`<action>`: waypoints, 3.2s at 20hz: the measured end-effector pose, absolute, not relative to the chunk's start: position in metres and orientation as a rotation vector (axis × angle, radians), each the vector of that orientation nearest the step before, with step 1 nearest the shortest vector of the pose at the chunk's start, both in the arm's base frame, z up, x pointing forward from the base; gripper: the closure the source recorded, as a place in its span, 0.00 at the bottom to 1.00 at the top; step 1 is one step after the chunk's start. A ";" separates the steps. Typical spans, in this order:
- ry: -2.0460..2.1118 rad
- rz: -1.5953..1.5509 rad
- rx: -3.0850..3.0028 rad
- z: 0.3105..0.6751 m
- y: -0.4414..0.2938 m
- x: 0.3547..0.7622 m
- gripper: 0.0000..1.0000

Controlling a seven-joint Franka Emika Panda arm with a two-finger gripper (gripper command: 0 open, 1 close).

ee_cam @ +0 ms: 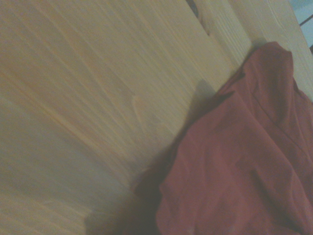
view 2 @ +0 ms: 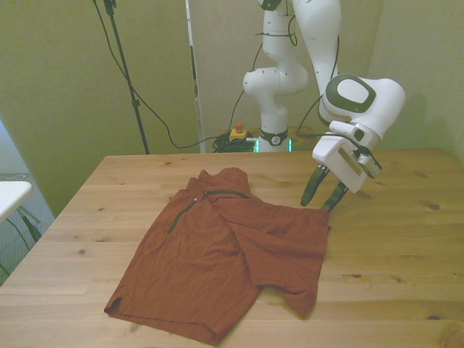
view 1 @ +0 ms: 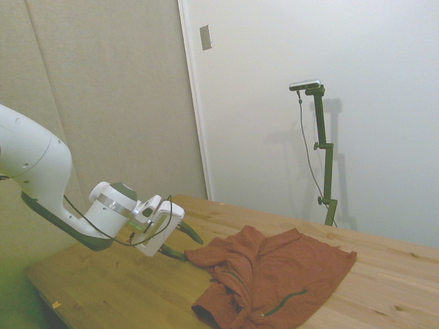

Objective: Fold the shorts

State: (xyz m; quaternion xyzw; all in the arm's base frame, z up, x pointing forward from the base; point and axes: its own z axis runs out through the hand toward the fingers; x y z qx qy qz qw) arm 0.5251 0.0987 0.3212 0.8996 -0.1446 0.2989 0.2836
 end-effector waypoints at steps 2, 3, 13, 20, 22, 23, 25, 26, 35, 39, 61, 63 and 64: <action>-0.404 0.796 2.406 0.321 0.091 0.528 0.00; -0.408 0.796 2.406 0.321 0.089 0.529 0.00; -0.468 0.802 2.409 0.322 0.064 0.548 1.00; -0.460 0.794 2.423 0.315 0.065 0.548 1.00; -0.458 0.790 2.426 0.313 0.065 0.548 1.00; -0.457 0.788 2.427 0.312 0.065 0.548 1.00; -0.455 0.785 2.429 0.310 0.065 0.548 1.00; -0.455 0.783 2.430 0.310 0.065 0.548 1.00; -0.450 0.767 2.433 0.302 0.065 0.548 1.00; -0.453 0.768 2.432 0.303 0.064 0.548 1.00; -0.811 0.902 2.381 0.448 -0.096 0.594 1.00; -0.851 0.905 2.389 0.456 -0.111 0.598 1.00; -0.875 0.907 2.394 0.460 -0.122 0.600 1.00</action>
